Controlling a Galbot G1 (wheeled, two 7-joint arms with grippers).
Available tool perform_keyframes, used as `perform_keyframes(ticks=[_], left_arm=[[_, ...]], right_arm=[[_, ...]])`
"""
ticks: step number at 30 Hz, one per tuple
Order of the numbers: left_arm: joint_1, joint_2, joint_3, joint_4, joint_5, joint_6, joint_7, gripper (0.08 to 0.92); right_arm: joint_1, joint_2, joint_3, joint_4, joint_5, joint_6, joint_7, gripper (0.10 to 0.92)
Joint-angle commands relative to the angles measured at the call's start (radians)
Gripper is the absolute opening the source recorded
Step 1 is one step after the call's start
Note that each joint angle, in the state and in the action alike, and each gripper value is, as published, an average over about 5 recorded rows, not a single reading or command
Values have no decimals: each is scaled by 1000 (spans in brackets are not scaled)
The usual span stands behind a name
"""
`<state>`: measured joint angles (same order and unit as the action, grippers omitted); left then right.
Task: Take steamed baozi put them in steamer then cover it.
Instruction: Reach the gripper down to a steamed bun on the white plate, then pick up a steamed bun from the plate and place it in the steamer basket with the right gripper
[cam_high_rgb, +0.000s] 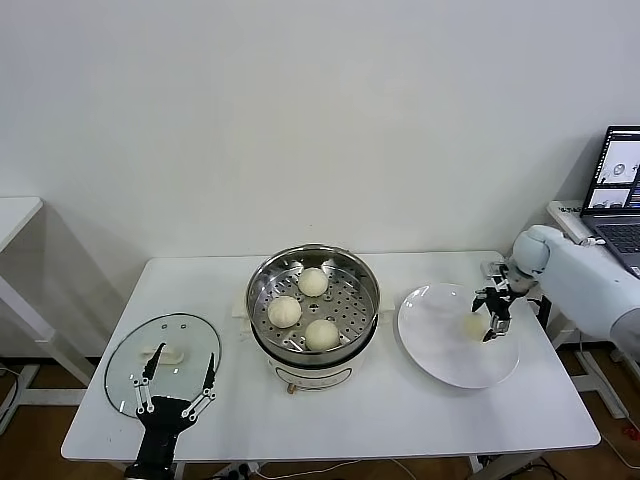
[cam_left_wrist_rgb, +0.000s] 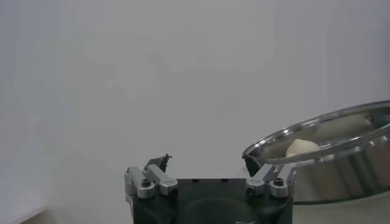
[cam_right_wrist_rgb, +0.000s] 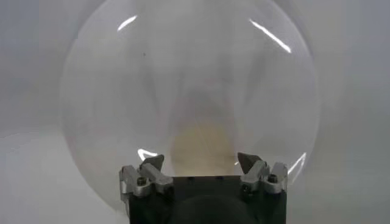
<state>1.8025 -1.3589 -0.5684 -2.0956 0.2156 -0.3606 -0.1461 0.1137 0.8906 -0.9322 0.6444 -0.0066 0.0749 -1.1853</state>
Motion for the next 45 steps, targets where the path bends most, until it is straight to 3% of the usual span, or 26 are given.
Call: perform_keyframes(ticks=[1,7,11,20,30,45], left_arm=[[1,-1,-7,3,-5,-1,1,823],[-1,1,-7,-1,-7,1,0,823],[-7,3,-4,-3,-8,4,1,823],[-26,10,11,-4,-11,7,1,823],[-44,16,21,5,-10,12,-13,823],[-50,10,20,6,-10,7,-14,823]], right_arm=[[-32,39,24,-53,-20,-6,17,800],[28,-5,-15,30,7,-18,-3,659],[161,-55,-91,133,66,-38,-60,618],[590,-21,-417,323,372,-115,-229,618],[782,158,-580,499,623,-235,-165,611],[679,353,-613,529,647,-290,-42,611]])
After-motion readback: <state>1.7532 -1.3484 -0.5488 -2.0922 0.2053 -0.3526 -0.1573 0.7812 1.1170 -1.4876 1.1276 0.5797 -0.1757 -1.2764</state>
